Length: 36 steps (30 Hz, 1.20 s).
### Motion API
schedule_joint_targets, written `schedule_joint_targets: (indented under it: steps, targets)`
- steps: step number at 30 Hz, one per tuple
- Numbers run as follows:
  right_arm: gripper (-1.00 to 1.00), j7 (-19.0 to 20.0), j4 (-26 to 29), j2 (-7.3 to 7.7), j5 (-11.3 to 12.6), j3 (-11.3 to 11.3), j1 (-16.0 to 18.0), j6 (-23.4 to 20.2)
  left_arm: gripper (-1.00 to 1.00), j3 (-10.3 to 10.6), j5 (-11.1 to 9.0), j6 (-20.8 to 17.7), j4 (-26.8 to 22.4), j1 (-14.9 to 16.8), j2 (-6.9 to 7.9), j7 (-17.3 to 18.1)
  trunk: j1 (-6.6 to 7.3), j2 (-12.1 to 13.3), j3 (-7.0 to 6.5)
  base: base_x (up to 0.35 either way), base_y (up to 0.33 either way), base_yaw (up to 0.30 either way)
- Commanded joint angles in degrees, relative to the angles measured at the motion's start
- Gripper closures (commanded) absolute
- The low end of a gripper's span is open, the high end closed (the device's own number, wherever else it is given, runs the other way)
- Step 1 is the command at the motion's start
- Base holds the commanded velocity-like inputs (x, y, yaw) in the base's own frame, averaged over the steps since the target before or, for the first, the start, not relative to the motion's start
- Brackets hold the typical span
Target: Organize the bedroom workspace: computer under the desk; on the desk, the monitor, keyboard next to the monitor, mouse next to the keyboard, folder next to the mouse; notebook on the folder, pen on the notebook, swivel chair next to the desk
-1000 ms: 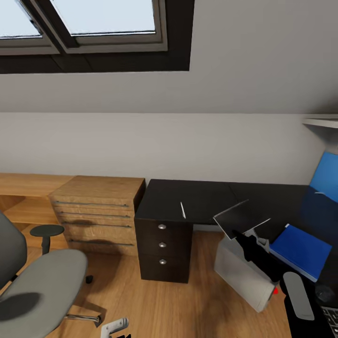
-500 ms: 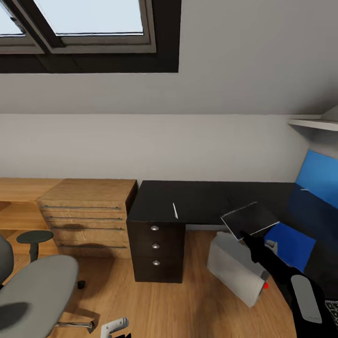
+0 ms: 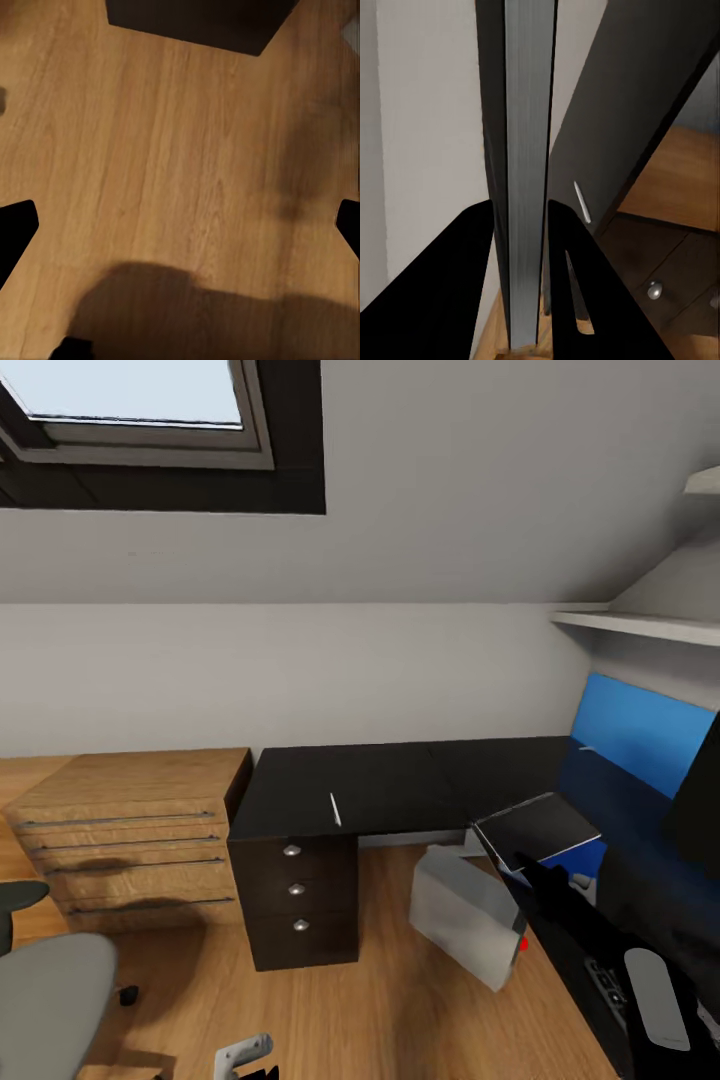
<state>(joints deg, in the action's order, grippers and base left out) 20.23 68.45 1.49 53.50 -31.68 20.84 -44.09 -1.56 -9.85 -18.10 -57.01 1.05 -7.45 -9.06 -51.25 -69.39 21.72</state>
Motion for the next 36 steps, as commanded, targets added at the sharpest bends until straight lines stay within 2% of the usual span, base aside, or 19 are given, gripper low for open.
schedule_joint_targets:
  steps: [1, 8, 18, 21, 23, 26, 29, 32, 34, 35, 36]
  targets:
    - [1.00, 0.3, 0.0, -0.04, 0.1, -0.1, 0.1, -0.4, -1.00, 0.0, -0.6, -0.2, -0.1, 0.0, -0.03, -0.3, 0.00, 0.0, 0.07, 0.000, 0.000, -0.270]
    - [1.00, 0.2, -0.5, -0.02, 0.1, -0.1, 0.1, -0.4, -1.00, 0.0, -0.6, -0.1, -0.1, 0.0, -0.02, -0.3, 0.00, 0.0, 0.07, 0.000, 0.000, -0.268]
    - [1.00, 0.2, -0.6, -0.25, 0.1, 0.1, 0.1, 0.1, -1.00, 0.0, -0.6, -0.1, -0.1, 0.0, -0.05, -0.3, 0.00, 0.0, 0.07, 0.000, 0.000, -0.033]
    - [1.00, -1.7, -2.2, -0.21, 0.1, 0.0, 0.4, 2.1, -1.00, 0.0, -0.6, -0.1, -0.1, 0.0, -0.08, -0.3, 0.00, 0.0, 0.07, 0.000, 0.000, 0.000]
    - [1.00, -4.6, -3.2, 0.07, 0.2, 0.0, 1.3, 3.2, -1.00, 0.0, -0.6, -0.1, -0.1, 0.0, -0.09, -0.3, 0.00, 0.0, 0.07, 0.000, 0.000, 0.000]
    - [1.00, -6.7, -3.6, 0.32, 0.2, -0.1, 3.8, 3.7, -1.00, -0.1, -0.6, -0.1, -0.1, 0.0, -0.04, -0.3, 0.00, 0.0, 0.07, 0.000, 0.000, 0.000]
    - [1.00, -6.9, -3.7, 0.31, 0.3, -0.1, 4.0, 3.7, -1.00, 0.0, -0.6, -0.1, -0.1, 0.0, -0.06, -0.3, 0.00, 0.0, 0.07, 0.000, 0.000, 0.000]
    - [1.00, -8.3, -5.0, 0.60, 3.9, -0.1, 4.5, 3.8, -1.00, 0.0, -0.7, -0.1, -0.1, 0.0, -0.07, -0.3, 0.00, 0.0, 0.07, 0.000, 0.000, 0.000]
    - [1.00, -12.0, -7.9, 1.94, 7.1, -0.1, 7.0, 3.9, -1.00, 0.0, -0.6, -0.1, -0.1, 0.0, -0.10, -0.3, 0.00, 0.0, 0.07, 0.000, 0.000, 0.000]
    - [1.00, -15.1, -14.0, 3.95, 10.1, -0.1, 11.2, 4.1, -1.00, 0.0, -0.6, -0.1, -0.1, 0.0, -0.10, -0.3, 0.00, 0.0, 0.07, 0.000, 0.000, 0.000]
    - [1.00, -15.5, -16.3, 4.54, 10.8, -0.1, 12.4, 4.2, -1.00, 0.0, -0.6, -0.1, -0.1, 0.0, -0.10, -0.3, 0.00, 0.0, 0.07, 0.000, 0.000, 0.000]
